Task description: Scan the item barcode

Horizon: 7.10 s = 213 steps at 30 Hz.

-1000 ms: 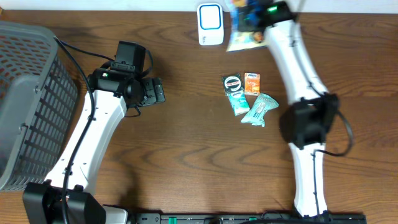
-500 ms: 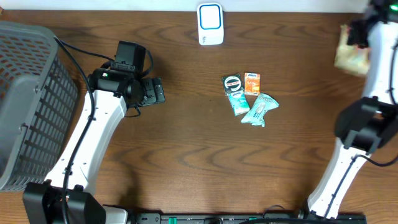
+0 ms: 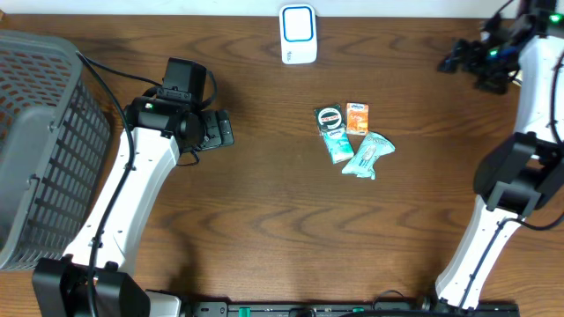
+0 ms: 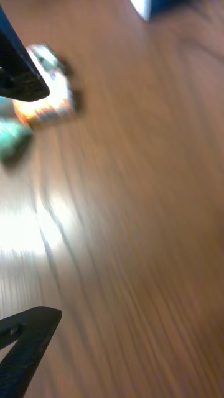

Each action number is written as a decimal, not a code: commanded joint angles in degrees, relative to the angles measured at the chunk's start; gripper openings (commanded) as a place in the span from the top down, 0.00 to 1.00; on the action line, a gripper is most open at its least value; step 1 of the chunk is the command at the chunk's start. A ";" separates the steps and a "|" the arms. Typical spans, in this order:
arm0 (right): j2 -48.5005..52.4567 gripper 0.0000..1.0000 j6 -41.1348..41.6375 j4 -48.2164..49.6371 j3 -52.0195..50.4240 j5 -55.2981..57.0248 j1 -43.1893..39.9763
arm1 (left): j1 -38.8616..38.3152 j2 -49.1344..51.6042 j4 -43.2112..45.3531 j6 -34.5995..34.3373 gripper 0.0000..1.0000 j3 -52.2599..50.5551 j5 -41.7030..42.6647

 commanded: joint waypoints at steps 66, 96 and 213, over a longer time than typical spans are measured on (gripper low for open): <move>-31.91 0.97 26.21 52.54 -80.72 -11.23 15.28 | 0.28 0.11 -0.33 0.35 0.02 0.31 -0.74; -44.13 0.99 -5.05 45.38 -75.49 -35.85 22.12 | 0.28 0.11 -0.33 0.35 0.02 0.31 -0.74; -24.37 0.99 11.34 40.46 -69.57 -35.01 43.54 | 0.28 0.11 -0.33 0.35 0.02 0.31 -0.74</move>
